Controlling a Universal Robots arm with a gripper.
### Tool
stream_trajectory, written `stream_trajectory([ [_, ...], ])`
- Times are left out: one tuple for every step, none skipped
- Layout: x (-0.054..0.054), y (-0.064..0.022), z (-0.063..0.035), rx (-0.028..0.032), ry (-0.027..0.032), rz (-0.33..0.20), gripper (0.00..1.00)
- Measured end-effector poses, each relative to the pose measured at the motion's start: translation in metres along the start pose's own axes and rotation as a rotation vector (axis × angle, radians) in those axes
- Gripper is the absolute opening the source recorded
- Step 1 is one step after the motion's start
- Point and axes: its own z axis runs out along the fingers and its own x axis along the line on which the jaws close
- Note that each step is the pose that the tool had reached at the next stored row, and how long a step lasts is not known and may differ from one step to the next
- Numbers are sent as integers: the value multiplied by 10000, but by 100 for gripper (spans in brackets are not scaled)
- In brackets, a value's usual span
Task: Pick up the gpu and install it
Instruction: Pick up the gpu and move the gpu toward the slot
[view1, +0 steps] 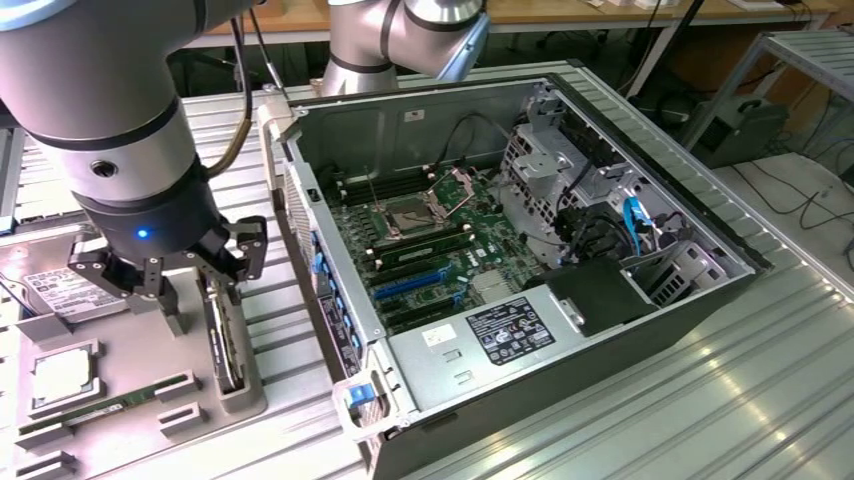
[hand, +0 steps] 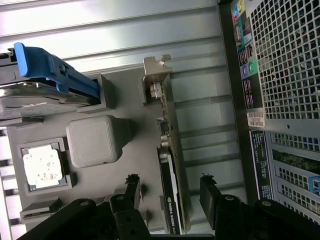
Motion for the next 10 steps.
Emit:
stream_trajectory([
  [0,4,6,0,-2,29,60],
  [0,6,11,1,-3,54,60],
  [0,5,19,4,-3,75,60],
  [1,5,28,5,-4,93,60],
  [2,5,40,6,-5,113,60],
  [2,5,53,8,-5,125,60],
  [2,4,66,9,-7,138,60],
  [2,4,78,10,-7,148,60],
  [2,3,91,10,-8,157,60],
  [3,3,101,10,-8,164,60],
])
